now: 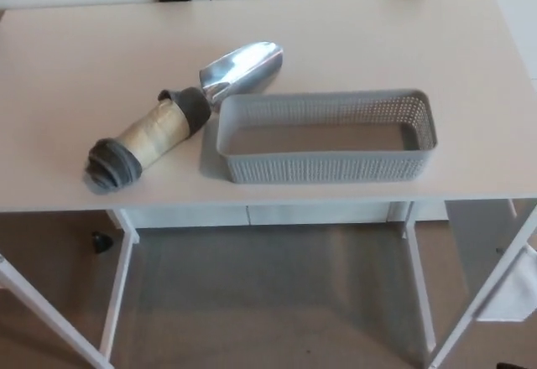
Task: The robot walks towards a desk on which a shovel is kept on the left hand side and a container is kept on the right hand side. The robot picks up the shovel using its left hand and places it in the container.
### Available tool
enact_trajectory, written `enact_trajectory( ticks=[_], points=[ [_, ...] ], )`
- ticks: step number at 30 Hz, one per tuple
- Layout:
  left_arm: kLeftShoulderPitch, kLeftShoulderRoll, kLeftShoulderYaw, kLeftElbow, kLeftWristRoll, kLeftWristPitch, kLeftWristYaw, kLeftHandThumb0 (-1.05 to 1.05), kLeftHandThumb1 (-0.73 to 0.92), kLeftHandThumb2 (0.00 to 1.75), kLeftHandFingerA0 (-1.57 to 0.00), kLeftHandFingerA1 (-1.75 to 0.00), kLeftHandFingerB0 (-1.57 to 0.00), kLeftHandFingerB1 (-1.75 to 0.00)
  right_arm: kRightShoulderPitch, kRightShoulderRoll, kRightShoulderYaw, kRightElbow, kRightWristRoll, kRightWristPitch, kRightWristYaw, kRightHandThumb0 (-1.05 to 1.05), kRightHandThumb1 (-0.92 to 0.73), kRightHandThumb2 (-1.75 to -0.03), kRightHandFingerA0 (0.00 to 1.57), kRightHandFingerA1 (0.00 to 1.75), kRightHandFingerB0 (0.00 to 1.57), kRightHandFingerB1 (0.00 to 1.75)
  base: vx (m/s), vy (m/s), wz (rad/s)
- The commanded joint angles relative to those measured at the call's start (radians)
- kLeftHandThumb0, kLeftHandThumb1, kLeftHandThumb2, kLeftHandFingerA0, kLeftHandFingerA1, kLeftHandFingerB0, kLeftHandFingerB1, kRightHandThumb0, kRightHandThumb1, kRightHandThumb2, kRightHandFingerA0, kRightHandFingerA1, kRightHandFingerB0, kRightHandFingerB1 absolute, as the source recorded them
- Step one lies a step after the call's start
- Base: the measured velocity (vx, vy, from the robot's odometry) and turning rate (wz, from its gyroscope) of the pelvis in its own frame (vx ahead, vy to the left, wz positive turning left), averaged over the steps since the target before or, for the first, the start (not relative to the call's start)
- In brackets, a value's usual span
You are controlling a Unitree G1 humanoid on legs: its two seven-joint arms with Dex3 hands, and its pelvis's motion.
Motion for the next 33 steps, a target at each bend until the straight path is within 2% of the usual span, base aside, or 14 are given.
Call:
enact_trajectory(
  ticks=[1,2,3,8,9,13,14,29,31,32,33],
  points=[
    [-0.029,0.006,0.046,0.031,-0.063,0.006,-0.014,-0.72,0.70,0.93,-0.26,-0.43,-0.17,-0.40,0.002,0.002,0.001,-0.006,-0.005,-0.016,-0.010,-0.41,-0.70,-0.61,0.51,0.51,0.38,0.42,0.01,0.104,-0.01],
    [-0.034,-0.002,0.056,0.028,-0.088,0.030,-0.026,-0.71,0.70,0.93,-0.25,-0.43,-0.17,-0.40,0.003,0.004,-0.001,-0.010,0.000,-0.014,-0.008,-0.41,-0.70,-0.61,0.51,0.50,0.37,0.42,-0.05,0.106,0.28],
    [-0.032,-0.011,0.070,0.016,-0.110,0.062,-0.029,-0.66,0.85,0.66,-0.34,-0.32,-0.23,-0.29,0.008,0.004,-0.001,-0.012,-0.002,-0.011,-0.009,-0.41,-0.70,-0.61,0.50,0.50,0.36,0.42,0.06,0.139,0.72],
    [-0.060,-0.041,0.129,0.029,-0.186,0.119,-0.052,-0.66,0.87,0.67,-0.36,-0.33,-0.24,-0.29,0.009,0.011,-0.009,0.001,0.011,-0.025,-0.002,-0.38,-0.71,-0.60,0.51,0.51,0.36,0.42,0.03,0.102,0.05],
    [-0.071,-0.045,0.145,0.039,-0.189,0.121,-0.044,-0.69,0.72,0.94,-0.28,-0.44,-0.18,-0.40,0.015,0.012,-0.009,-0.004,0.009,-0.030,-0.005,-0.40,-0.70,-0.60,0.50,0.50,0.35,0.42,0.08,0.070,0.09],
    [-0.077,-0.046,0.175,0.046,-0.205,0.140,-0.055,-0.70,0.72,0.94,-0.26,-0.44,-0.17,-0.40,0.029,0.016,-0.007,-0.018,0.007,-0.025,-0.008,-0.40,-0.71,-0.60,0.50,0.49,0.34,0.42,0.04,0.013,0.05],
    [-0.078,-0.046,0.183,0.046,-0.207,0.146,-0.052,-0.66,0.85,0.65,-0.34,-0.33,-0.22,-0.29,0.029,0.019,-0.009,-0.018,0.016,-0.025,-0.002,-0.38,-0.70,-0.61,0.48,0.50,0.33,0.42,0.00,0.000,0.00],
    [-0.065,-0.044,0.173,0.039,-0.168,0.131,-0.045,-0.64,0.82,0.65,-0.36,-0.33,-0.25,-0.29,0.040,0.014,-0.005,-0.042,0.009,-0.008,-0.005,-0.39,-0.70,-0.60,0.49,0.49,0.34,0.41,0.00,0.000,0.00],
    [-0.032,-0.032,0.143,0.042,-0.080,0.026,-0.008,-0.64,0.78,0.65,-0.37,-0.34,-0.24,-0.30,0.063,0.006,-0.009,-0.048,0.009,-0.011,0.001,-0.39,-0.70,-0.60,0.50,0.50,0.34,0.41,0.00,0.000,0.00],
    [-0.010,-0.023,0.128,0.032,-0.041,-0.046,0.003,-0.69,0.66,0.90,-0.30,-0.45,-0.20,-0.41,0.071,0.002,-0.012,-0.051,0.012,-0.014,0.006,-0.39,-0.70,-0.60,0.50,0.50,0.34,0.41,0.00,0.000,0.00],
    [0.015,-0.017,0.118,0.001,-0.021,-0.089,0.006,-0.67,0.74,0.63,-0.38,-0.33,-0.26,-0.30,0.073,-0.002,-0.013,-0.052,0.013,-0.015,0.010,-0.39,-0.71,-0.60,0.50,0.50,0.34,0.41,0.00,0.000,0.00]
  ],
)
